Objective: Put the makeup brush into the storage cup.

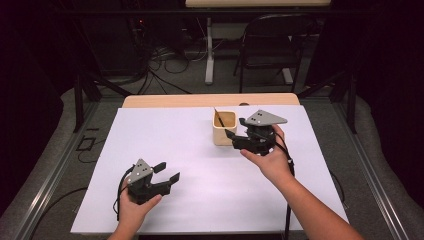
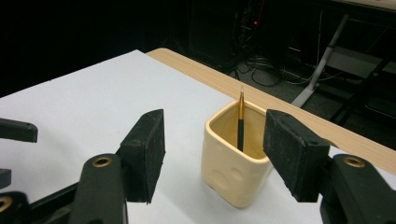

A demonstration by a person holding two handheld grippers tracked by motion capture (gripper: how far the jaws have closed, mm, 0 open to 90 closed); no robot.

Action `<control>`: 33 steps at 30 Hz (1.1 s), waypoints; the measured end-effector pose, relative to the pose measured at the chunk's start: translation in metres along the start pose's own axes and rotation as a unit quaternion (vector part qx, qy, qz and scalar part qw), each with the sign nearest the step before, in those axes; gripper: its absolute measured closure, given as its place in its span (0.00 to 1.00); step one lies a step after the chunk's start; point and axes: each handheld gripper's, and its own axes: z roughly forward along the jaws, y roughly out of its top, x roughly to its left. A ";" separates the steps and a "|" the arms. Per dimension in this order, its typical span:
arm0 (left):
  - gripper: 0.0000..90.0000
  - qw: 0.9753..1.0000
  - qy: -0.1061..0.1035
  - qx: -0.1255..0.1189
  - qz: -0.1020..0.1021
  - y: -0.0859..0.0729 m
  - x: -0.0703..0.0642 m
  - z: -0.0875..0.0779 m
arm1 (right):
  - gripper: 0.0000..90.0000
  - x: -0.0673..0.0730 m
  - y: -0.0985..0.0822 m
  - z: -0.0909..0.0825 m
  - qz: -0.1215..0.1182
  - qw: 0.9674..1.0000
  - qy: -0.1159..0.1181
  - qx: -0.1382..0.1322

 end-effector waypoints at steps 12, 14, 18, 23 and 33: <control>0.38 1.000 0.000 0.000 0.000 0.000 0.000 0.000 | 0.43 -0.005 -0.012 -0.015 0.005 1.000 -0.008 -0.002; 0.38 1.000 0.001 0.001 0.000 0.000 0.000 0.000 | 0.43 -0.006 -0.014 -0.018 0.004 1.000 -0.008 0.000; 0.38 1.000 0.001 0.000 0.000 0.000 0.000 0.000 | 0.43 -0.007 -0.020 -0.024 0.007 1.000 -0.011 -0.002; 0.38 1.000 0.001 0.000 0.000 0.000 -0.001 0.000 | 0.43 -0.008 -0.028 -0.032 0.006 1.000 -0.014 -0.002; 0.38 1.000 0.002 0.003 0.001 0.000 -0.001 0.001 | 0.43 -0.011 -0.049 -0.049 0.018 1.000 -0.019 -0.001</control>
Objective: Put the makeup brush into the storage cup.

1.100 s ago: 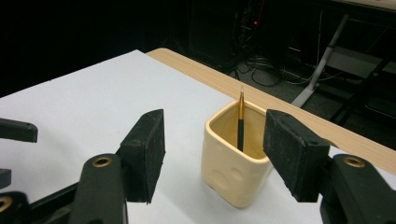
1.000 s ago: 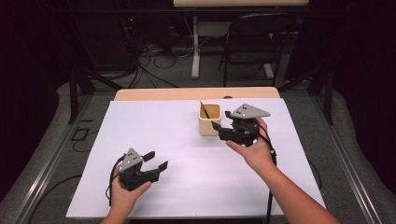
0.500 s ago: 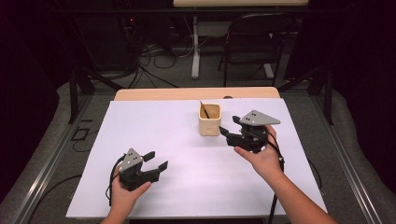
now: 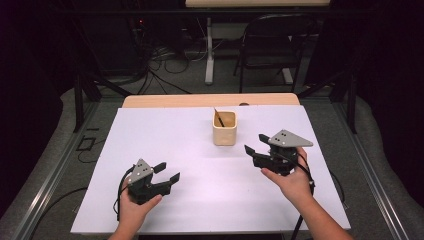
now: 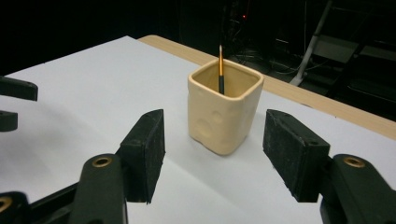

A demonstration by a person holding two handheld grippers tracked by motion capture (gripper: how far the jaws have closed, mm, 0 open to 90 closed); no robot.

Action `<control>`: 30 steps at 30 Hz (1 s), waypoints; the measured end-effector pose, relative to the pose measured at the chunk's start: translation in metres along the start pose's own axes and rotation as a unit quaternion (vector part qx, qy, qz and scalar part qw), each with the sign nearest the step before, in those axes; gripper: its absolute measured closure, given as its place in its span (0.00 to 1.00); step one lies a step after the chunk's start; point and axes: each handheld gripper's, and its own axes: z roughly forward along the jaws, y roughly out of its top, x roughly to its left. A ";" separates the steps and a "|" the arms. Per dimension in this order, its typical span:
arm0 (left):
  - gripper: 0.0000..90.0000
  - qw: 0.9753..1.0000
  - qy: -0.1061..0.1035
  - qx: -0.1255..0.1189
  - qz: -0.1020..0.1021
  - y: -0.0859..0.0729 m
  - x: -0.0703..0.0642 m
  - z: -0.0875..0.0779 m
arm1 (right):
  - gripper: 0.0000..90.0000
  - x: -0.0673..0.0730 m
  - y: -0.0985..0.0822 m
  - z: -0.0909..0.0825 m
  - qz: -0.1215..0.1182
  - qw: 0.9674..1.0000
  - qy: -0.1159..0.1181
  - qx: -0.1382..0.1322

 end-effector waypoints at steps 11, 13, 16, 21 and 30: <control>0.38 1.000 0.002 -0.001 -0.003 0.000 0.001 0.000 | 0.43 -0.006 -0.022 -0.007 0.014 1.000 -0.009 0.004; 0.38 1.000 0.001 -0.001 -0.003 0.000 0.001 0.000 | 0.43 -0.007 -0.026 -0.008 0.016 1.000 -0.007 0.002; 0.38 1.000 0.002 0.000 -0.003 0.000 0.001 -0.001 | 0.43 -0.006 -0.034 -0.010 0.018 1.000 -0.009 0.004; 0.38 1.000 0.002 -0.002 -0.006 0.000 0.002 -0.001 | 0.43 -0.006 -0.049 -0.011 0.025 1.000 -0.009 0.005; 0.38 1.000 0.004 -0.001 -0.006 0.000 0.002 -0.001 | 0.43 -0.007 -0.066 -0.016 0.025 1.000 -0.016 0.008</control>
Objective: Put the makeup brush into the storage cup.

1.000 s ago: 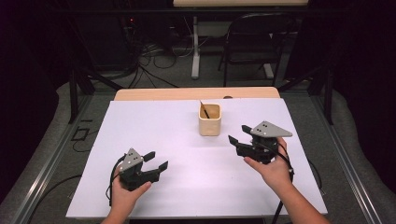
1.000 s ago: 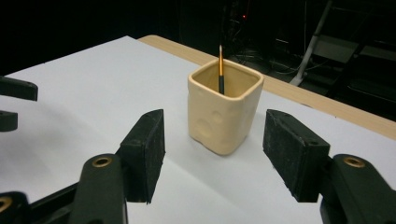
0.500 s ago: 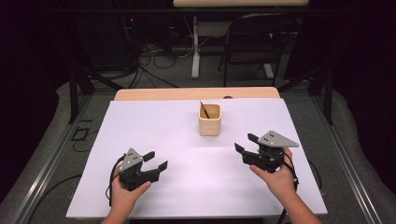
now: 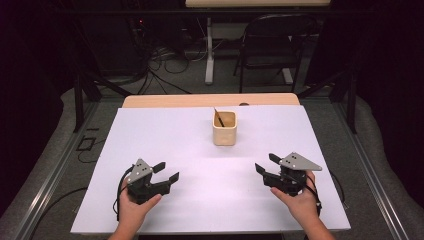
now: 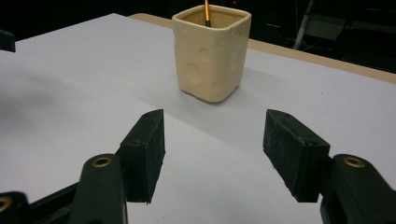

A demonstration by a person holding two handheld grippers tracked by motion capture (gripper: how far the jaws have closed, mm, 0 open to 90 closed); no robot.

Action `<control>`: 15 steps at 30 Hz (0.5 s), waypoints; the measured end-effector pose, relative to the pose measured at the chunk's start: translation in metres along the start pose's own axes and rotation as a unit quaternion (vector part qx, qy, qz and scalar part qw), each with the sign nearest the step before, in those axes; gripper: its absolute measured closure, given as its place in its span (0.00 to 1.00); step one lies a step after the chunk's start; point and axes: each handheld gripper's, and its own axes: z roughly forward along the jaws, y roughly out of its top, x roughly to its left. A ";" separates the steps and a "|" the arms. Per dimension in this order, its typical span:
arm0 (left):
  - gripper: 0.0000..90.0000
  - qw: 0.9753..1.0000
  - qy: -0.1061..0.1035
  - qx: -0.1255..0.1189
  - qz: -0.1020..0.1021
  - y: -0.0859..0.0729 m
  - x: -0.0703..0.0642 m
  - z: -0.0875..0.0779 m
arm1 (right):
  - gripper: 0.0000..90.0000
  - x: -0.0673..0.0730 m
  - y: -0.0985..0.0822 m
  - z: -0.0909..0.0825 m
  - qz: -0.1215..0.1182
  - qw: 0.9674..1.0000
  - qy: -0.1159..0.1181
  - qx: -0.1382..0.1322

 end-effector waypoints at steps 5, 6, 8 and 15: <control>0.38 1.000 -0.001 0.000 0.000 0.000 0.000 0.000 | 0.43 -0.001 -0.006 0.000 0.004 1.000 0.000 0.003; 0.38 1.000 -0.001 0.000 0.000 0.000 0.000 0.000 | 0.43 -0.001 -0.008 0.001 0.007 1.000 -0.001 0.002; 0.38 1.000 0.000 0.000 0.000 0.000 0.000 0.000 | 0.43 -0.001 -0.009 0.001 0.005 1.000 0.001 0.008; 0.38 1.000 0.001 -0.001 -0.001 0.000 0.000 0.000 | 0.43 -0.001 -0.014 0.001 0.005 1.000 -0.003 0.011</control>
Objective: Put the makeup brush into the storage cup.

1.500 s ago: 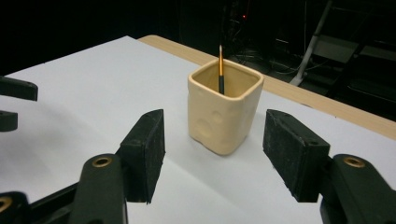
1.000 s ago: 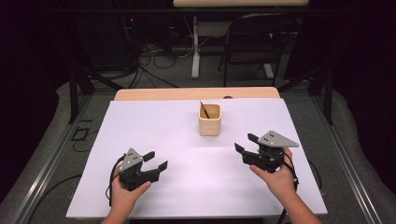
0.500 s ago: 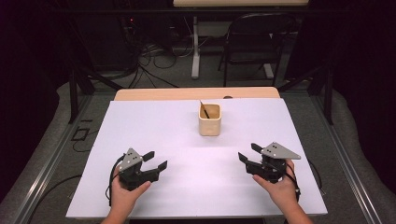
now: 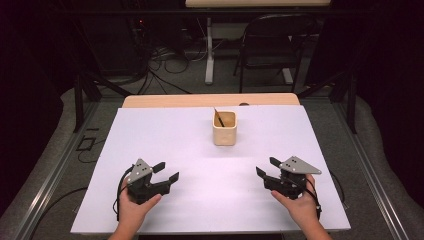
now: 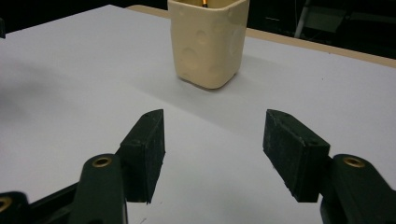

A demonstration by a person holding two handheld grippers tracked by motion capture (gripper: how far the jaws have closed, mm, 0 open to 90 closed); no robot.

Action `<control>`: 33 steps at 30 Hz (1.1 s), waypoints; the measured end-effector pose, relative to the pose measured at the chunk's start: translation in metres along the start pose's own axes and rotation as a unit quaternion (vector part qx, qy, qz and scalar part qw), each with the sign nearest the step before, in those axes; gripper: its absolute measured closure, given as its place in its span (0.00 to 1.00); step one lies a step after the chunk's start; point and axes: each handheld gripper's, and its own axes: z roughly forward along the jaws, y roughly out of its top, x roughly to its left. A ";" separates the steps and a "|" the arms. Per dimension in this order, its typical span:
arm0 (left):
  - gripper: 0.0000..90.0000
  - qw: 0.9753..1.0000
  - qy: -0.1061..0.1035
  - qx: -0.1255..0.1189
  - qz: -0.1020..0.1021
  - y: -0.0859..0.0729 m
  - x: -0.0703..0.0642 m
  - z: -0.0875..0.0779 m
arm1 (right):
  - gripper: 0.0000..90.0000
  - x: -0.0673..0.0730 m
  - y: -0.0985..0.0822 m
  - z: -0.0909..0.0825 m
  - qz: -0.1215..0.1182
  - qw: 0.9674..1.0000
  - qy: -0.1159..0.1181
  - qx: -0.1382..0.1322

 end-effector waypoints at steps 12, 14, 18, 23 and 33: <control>0.38 1.000 0.002 0.000 0.000 0.000 0.001 -0.001 | 0.43 -0.004 -0.009 0.002 0.006 1.000 -0.006 0.005; 0.38 1.000 0.002 0.000 -0.001 0.000 0.001 0.000 | 0.43 -0.005 -0.011 0.002 0.008 1.000 -0.006 0.004; 0.38 1.000 0.003 0.000 0.000 0.000 0.001 0.000 | 0.43 -0.005 -0.015 0.003 0.006 1.000 -0.008 0.013; 0.38 1.000 0.002 0.000 -0.001 0.000 0.001 0.000 | 0.43 -0.007 -0.018 0.003 0.010 1.000 -0.012 0.017; 0.38 1.000 0.007 0.002 -0.001 -0.001 0.002 -0.001 | 0.43 -0.014 -0.025 0.003 0.020 0.999 -0.022 0.029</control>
